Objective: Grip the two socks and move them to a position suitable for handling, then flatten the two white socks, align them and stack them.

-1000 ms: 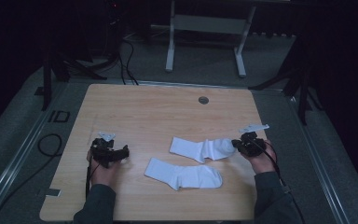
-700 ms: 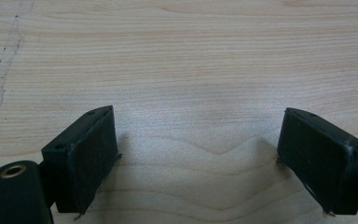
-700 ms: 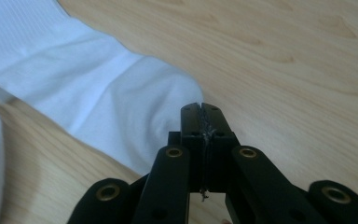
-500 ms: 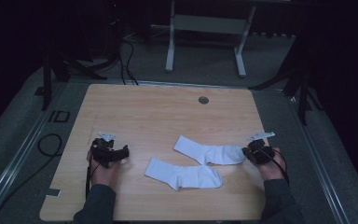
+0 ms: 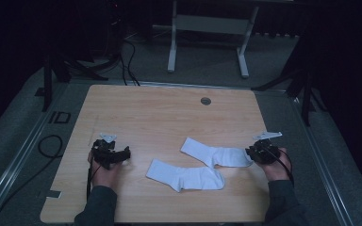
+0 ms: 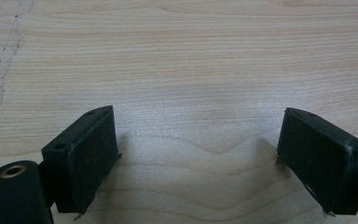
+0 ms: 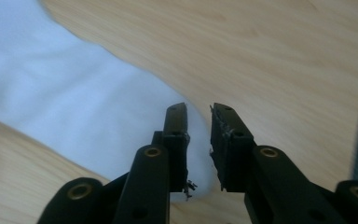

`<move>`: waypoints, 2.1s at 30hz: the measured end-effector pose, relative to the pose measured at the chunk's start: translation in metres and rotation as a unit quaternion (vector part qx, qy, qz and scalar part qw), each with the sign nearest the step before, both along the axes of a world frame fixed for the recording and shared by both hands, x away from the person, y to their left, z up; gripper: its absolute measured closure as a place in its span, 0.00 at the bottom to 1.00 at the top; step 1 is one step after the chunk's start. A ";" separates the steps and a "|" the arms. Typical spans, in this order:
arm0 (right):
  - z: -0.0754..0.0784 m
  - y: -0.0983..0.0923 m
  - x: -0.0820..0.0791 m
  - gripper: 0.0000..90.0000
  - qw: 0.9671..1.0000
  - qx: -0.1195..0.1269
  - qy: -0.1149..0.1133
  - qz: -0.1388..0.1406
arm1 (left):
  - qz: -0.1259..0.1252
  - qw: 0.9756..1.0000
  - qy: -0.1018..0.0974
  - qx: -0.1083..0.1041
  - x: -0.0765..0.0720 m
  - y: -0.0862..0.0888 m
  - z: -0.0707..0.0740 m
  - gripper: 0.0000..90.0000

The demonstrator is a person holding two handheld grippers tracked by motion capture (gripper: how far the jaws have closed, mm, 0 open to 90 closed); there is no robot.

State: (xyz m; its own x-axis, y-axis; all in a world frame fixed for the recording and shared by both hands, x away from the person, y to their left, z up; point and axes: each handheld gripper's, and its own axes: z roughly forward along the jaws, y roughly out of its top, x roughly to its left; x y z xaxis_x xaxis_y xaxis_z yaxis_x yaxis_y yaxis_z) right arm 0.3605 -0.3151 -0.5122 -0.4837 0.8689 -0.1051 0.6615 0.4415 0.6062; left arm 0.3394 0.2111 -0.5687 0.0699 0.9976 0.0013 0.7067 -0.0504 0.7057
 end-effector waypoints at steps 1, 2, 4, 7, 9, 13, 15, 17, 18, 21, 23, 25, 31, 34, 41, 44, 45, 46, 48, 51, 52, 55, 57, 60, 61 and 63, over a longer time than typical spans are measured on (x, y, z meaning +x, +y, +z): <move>0.003 0.006 0.001 0.82 1.000 0.006 -0.002 0.013 | 0.000 1.000 0.000 0.000 0.000 0.000 0.000 0.13; 0.004 0.012 0.002 0.82 1.000 0.007 -0.003 0.024 | 0.000 1.000 0.000 0.000 0.000 0.000 0.000 0.13; 0.005 0.018 0.003 0.81 0.999 0.009 -0.004 0.034 | 0.000 1.000 0.000 0.000 0.000 0.000 0.000 0.13; 0.008 0.042 0.007 0.78 0.997 0.026 -0.007 0.079 | 0.000 1.000 0.000 0.000 0.000 0.000 0.000 0.13; 0.009 0.054 0.010 0.76 0.995 0.026 -0.008 0.095 | -0.001 1.000 0.000 0.000 0.000 0.000 0.000 0.13; 0.009 0.075 0.016 0.72 0.993 0.024 -0.008 0.119 | -0.001 1.000 0.000 0.000 0.000 0.000 0.000 0.13; 0.009 0.083 0.018 0.71 0.992 0.024 -0.006 0.128 | -0.001 1.000 0.000 0.000 0.000 0.000 0.000 0.13; 0.009 0.089 0.021 0.70 0.991 0.027 -0.003 0.134 | -0.001 1.000 0.000 0.000 0.000 0.000 0.000 0.13; 0.009 0.091 0.022 0.70 0.990 0.027 -0.002 0.138 | -0.001 1.000 0.000 0.000 0.000 0.000 0.000 0.13; 0.007 0.099 0.025 0.70 0.989 0.029 0.003 0.145 | -0.001 1.000 0.000 0.000 0.000 0.000 0.000 0.13; 0.006 0.103 0.027 0.69 0.988 0.031 0.007 0.149 | -0.001 1.000 0.000 0.000 0.000 0.000 0.000 0.13; 0.004 0.107 0.029 0.69 0.988 0.032 0.011 0.152 | -0.001 1.000 0.000 0.000 0.000 0.000 0.000 0.13; -0.001 0.117 0.034 0.68 0.985 0.029 0.017 0.168 | -0.001 1.000 0.000 0.000 0.000 0.000 0.000 0.13; -0.003 0.121 0.035 0.67 0.984 0.030 0.021 0.173 | -0.001 1.000 0.001 0.000 0.000 0.000 0.000 0.13; -0.007 0.135 0.040 0.63 0.981 0.028 0.029 0.189 | -0.001 1.000 0.001 0.000 0.000 0.000 0.000 0.13; -0.007 0.138 0.041 0.62 0.981 0.026 0.031 0.191 | -0.001 1.000 0.001 0.000 0.000 0.000 0.000 0.13; -0.008 0.139 0.042 0.62 0.980 0.027 0.031 0.193 | -0.001 1.000 0.001 0.000 0.000 0.000 0.000 0.13; -0.008 0.140 0.043 0.62 0.980 0.026 0.031 0.195 | -0.001 1.000 0.001 0.000 0.000 0.000 0.000 0.13; -0.009 0.143 0.044 0.61 0.979 0.025 0.034 0.199 | -0.001 1.000 0.001 0.000 0.000 0.000 0.000 0.13; -0.012 0.147 0.045 0.60 0.977 0.019 0.039 0.207 | -0.001 1.000 0.001 0.000 0.000 0.000 0.000 0.13; -0.012 0.147 0.045 0.60 0.977 0.019 0.039 0.207 | -0.001 1.000 0.001 0.000 0.000 0.000 0.000 0.13; -0.017 0.154 0.047 0.59 0.975 0.014 0.046 0.216 | -0.001 1.000 0.001 0.000 0.000 0.000 0.000 0.13; -0.019 0.158 0.047 0.59 0.974 0.014 0.049 0.220 | -0.001 1.000 0.001 0.000 0.000 0.000 0.000 0.13; -0.020 0.161 0.048 0.58 0.973 0.012 0.051 0.227 | -0.001 1.000 0.001 0.000 0.000 0.000 0.000 0.13; -0.021 0.162 0.048 0.57 0.972 0.011 0.051 0.230 | -0.001 1.000 0.001 0.000 0.000 0.000 0.000 0.13; -0.029 0.165 0.052 0.56 0.970 0.003 0.076 0.232 | -0.001 1.000 0.001 0.000 0.000 0.000 0.000 0.13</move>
State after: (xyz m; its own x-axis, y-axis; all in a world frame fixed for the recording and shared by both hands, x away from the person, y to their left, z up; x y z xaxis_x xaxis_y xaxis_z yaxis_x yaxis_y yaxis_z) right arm 0.4129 -0.1497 -0.5410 -0.8327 0.5537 0.0022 0.4737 0.7104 0.5205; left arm 0.3397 0.2110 -0.5686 0.0719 0.9974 0.0020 0.7073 -0.0524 0.7049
